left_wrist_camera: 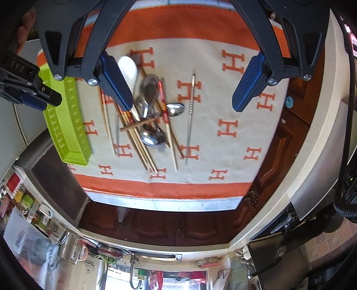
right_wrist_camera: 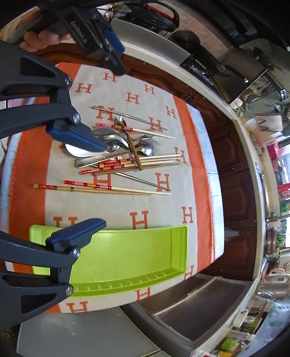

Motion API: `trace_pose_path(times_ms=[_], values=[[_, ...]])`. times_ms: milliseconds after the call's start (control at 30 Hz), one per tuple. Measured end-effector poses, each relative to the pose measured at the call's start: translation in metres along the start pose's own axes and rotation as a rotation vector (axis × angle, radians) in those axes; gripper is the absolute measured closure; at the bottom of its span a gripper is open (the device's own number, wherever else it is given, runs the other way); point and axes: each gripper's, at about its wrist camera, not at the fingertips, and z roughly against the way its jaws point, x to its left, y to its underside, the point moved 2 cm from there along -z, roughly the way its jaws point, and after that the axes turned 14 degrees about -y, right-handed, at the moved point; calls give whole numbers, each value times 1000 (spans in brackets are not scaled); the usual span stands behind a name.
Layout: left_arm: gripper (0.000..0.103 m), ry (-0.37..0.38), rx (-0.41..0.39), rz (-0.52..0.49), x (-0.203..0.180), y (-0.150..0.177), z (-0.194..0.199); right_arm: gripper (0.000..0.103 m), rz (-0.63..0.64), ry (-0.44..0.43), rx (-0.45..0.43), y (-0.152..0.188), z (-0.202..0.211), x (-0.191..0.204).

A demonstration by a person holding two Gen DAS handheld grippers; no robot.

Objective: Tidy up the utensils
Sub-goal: 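Grasp a wooden red-tipped chopstick from the pile with the right tool, then carry the chopstick into the green tray and release it while left tool grasps a red-striped chopstick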

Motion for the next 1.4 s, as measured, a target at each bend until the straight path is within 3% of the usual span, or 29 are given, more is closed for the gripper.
trace_pose_path(times_ms=[100, 233, 267, 367, 533, 733, 1000, 1100, 1167, 1400], values=[[18, 3, -3, 2, 6, -6, -14, 58, 1, -18, 44, -12, -25, -3], [40, 38, 48, 22, 9, -13, -39, 78, -28, -44, 139, -28, -73, -14], [47, 43, 60, 26, 8, -12, -43, 80, -17, 16, 188, -28, -80, -18], [55, 81, 121, 42, 7, -10, -63, 83, -61, 24, 269, -31, -114, -36], [56, 97, 161, 46, 2, 2, -79, 91, -92, 64, 346, -26, -142, -56], [56, 115, 190, 36, -8, 11, -87, 93, -107, 82, 408, -11, -161, -63], [56, 139, 207, 16, -19, 15, -84, 92, -12, 154, 426, 4, -164, -46], [56, 156, 215, 2, -25, 15, -82, 90, 50, 192, 396, 10, -167, -35], [56, 167, 211, -12, -31, 14, -79, 94, 70, 213, 357, 15, -163, -28], [56, 245, 168, -60, -64, 5, -69, 97, -38, 104, 246, 14, -125, -42]])
